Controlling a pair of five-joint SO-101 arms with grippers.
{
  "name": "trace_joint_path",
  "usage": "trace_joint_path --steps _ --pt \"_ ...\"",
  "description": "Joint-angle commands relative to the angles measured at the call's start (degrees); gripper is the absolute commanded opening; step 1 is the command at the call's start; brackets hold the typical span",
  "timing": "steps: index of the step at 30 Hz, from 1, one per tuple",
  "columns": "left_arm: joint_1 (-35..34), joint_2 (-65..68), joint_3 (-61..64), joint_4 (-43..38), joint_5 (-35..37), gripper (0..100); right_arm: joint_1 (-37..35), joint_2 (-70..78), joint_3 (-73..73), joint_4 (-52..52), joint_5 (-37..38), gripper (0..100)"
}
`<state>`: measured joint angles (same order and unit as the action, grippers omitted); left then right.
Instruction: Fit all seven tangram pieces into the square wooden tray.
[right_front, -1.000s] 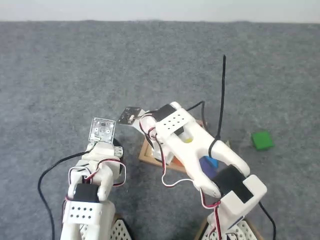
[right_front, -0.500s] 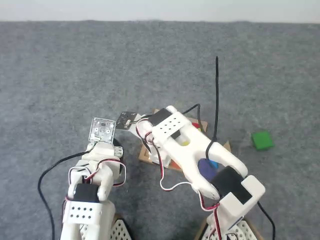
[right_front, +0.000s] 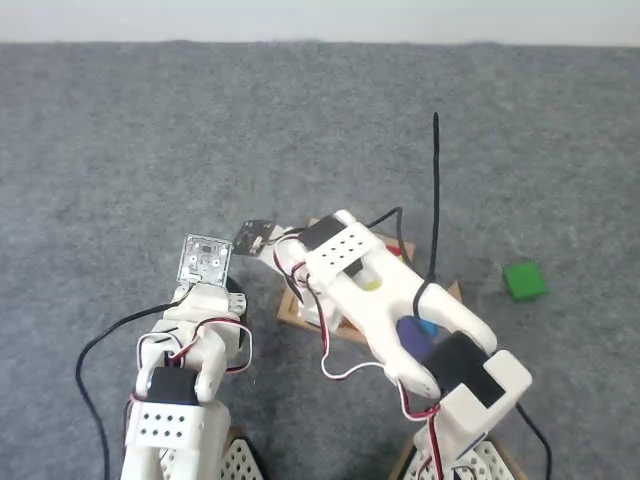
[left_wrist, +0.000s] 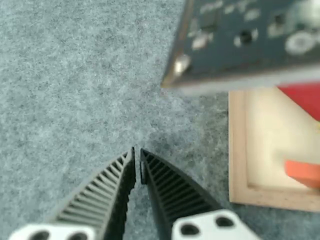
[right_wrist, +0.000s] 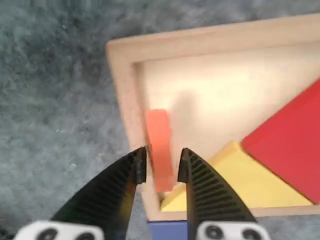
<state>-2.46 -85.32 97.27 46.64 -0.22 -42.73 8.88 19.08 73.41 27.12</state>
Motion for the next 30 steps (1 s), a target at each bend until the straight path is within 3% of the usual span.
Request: trace_joint_path --steps 1,10,14,30 --pt "-0.3 -0.7 -0.5 0.1 0.3 2 4.4 -3.5 -1.0 -3.8 -0.4 11.7" --pt "-0.3 -0.7 -0.5 0.1 0.3 2 6.8 -3.9 -2.8 -5.1 -0.6 11.8" --pt "-0.3 -0.7 -0.5 0.1 0.3 2 6.7 -3.5 -2.4 -11.8 -0.9 11.7" --pt "-0.3 -0.7 -0.5 0.1 0.3 2 2.7 3.6 -2.5 -14.5 -3.6 11.5"
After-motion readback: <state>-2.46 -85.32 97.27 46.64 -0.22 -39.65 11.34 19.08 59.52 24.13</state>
